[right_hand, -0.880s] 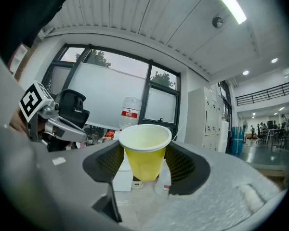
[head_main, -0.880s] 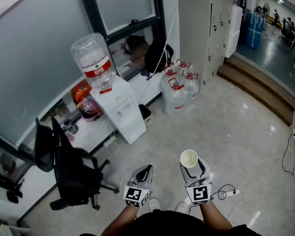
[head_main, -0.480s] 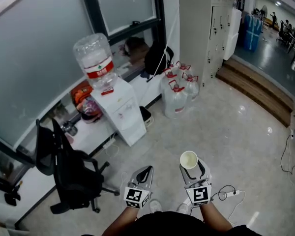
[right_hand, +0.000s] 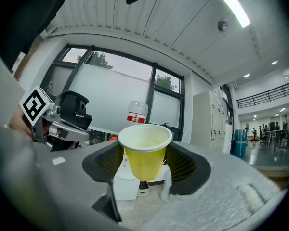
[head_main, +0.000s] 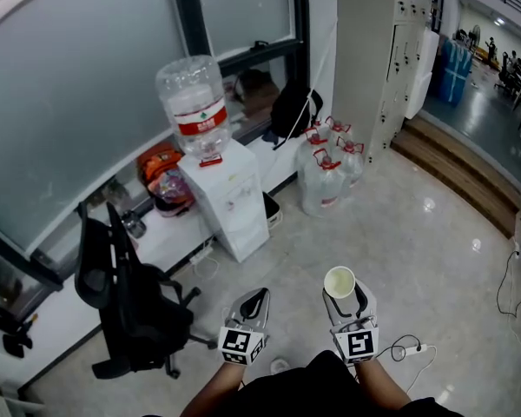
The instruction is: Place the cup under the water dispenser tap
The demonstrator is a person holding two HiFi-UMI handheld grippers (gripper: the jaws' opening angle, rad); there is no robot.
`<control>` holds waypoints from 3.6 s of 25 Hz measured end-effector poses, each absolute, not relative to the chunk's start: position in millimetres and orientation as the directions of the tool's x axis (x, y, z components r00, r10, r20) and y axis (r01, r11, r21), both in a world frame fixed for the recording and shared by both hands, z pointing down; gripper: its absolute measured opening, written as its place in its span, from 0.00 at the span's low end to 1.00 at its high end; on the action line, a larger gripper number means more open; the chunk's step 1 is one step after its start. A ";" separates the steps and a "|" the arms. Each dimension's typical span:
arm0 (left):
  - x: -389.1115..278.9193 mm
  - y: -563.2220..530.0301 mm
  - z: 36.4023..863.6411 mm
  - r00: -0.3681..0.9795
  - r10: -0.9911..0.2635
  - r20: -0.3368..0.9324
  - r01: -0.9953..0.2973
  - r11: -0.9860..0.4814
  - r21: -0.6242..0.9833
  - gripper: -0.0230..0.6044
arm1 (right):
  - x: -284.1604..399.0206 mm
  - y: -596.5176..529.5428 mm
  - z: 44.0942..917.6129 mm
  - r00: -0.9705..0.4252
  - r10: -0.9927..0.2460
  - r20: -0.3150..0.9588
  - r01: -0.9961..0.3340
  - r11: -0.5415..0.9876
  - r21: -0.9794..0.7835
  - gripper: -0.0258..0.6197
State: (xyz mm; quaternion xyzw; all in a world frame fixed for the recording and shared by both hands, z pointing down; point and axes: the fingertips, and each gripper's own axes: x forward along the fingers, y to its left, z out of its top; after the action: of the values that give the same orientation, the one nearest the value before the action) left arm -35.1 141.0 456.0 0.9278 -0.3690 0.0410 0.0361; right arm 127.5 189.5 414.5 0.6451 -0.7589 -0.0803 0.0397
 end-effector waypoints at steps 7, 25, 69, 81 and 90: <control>-53.0 125.8 461.9 0.711 -0.693 0.122 -0.701 -0.712 0.043 0.06 | 105.8 158.5 411.0 -0.222 -0.974 -0.041 -0.963 0.213 0.167 0.47; -25.3 -23.8 461.3 0.622 -0.767 0.157 -0.779 -0.626 0.025 0.06 | 147.1 -15.1 417.2 -0.329 -0.944 -0.015 -0.936 0.324 0.137 0.47; -122.7 -114.3 479.0 0.323 -0.921 0.217 -0.946 -0.318 0.060 0.06 | 29.2 -172.1 443.1 -0.663 -0.745 0.076 -0.725 0.664 0.181 0.47; -166.1 -135.3 502.7 0.391 -0.893 0.224 -0.920 -0.378 0.099 0.06 | -19.1 -194.4 470.1 -0.633 -0.765 0.118 -0.753 0.644 0.133 0.47; -181.6 -155.9 559.8 0.348 -0.897 0.273 -0.937 -0.324 0.128 0.06 | -34.3 -223.0 533.3 -0.662 -0.729 0.173 -0.716 0.684 0.141 0.47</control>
State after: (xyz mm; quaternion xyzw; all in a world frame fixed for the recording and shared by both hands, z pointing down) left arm -181.6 -155.9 559.8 0.8102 -0.5660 0.0761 0.1319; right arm -34.3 -223.0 533.3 0.3964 -0.9112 -0.0302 0.1081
